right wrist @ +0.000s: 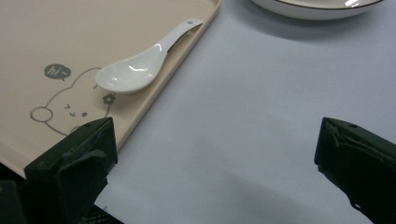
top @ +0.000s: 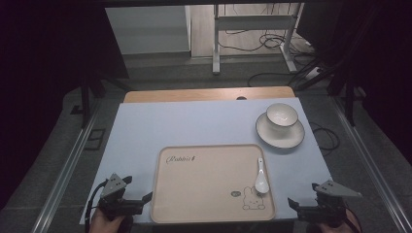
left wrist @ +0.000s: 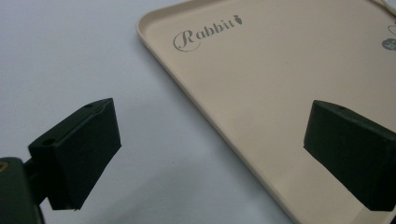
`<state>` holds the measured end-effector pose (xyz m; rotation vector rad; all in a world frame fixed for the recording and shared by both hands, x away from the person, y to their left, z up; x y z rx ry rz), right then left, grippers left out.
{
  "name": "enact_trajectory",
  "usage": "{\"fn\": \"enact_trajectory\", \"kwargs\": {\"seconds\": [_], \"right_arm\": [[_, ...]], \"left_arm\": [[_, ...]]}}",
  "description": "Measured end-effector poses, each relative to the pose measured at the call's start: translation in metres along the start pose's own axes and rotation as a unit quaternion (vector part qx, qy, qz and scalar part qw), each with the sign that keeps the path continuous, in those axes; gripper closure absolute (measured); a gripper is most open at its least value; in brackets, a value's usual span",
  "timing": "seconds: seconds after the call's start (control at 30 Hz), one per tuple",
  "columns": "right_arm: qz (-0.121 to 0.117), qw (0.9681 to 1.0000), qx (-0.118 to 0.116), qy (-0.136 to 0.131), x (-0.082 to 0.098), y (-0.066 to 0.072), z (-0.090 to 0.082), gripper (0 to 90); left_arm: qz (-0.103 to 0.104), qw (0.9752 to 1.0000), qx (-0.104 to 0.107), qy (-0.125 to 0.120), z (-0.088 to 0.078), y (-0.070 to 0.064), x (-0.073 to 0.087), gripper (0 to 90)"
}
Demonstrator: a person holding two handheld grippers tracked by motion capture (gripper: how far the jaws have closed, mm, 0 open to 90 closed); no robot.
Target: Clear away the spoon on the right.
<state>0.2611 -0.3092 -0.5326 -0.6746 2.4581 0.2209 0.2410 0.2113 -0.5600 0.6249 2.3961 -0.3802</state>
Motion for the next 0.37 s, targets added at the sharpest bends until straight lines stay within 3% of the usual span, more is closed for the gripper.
{"fn": "enact_trajectory", "kwargs": {"seconds": [0.37], "right_arm": [[-0.003, 0.9999, 0.008, 0.014, 0.0025, -0.0006, 0.0041, 0.0]], "left_arm": [[0.003, 1.0, -0.001, 0.002, 0.0004, -0.0008, -0.0004, 3.5]]}}
Point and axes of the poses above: each handheld gripper's, and its own axes: z roughly forward along the jaws, x roughly out of its underside, y roughly to its left, the point moved 7 cm from there along z, roughly forward along the jaws, and after that the axes turned 15 degrees about y, right-handed, at the moved point
